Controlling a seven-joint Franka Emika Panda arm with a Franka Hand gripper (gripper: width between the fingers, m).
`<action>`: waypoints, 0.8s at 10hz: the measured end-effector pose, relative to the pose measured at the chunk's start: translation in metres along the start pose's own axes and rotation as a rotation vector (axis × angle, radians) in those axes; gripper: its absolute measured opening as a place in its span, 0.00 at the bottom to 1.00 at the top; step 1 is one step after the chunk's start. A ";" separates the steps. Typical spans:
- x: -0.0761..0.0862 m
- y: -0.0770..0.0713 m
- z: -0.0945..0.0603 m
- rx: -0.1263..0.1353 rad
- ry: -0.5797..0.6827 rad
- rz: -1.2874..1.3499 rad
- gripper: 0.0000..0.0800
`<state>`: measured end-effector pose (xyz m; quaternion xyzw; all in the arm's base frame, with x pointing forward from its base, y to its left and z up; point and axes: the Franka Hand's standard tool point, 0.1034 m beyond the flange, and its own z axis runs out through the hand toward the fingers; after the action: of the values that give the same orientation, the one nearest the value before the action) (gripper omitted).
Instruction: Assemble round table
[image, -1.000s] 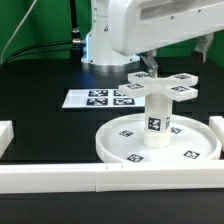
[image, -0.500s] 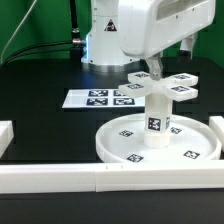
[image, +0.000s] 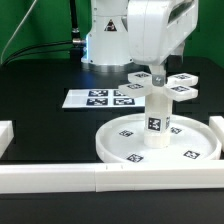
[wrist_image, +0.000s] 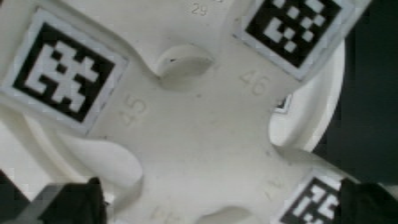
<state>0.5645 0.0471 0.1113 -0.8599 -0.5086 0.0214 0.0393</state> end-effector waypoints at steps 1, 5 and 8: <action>-0.002 0.001 0.001 0.002 -0.002 0.002 0.81; -0.007 0.001 0.004 0.008 -0.006 0.007 0.81; -0.010 0.000 0.005 0.019 -0.014 0.007 0.81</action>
Offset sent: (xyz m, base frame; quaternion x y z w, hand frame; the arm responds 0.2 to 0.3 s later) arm -0.0057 -0.0025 -0.0013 -0.0023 0.0040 -0.0364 0.9993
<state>0.5593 0.0387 0.1059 -0.8611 -0.5055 0.0326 0.0437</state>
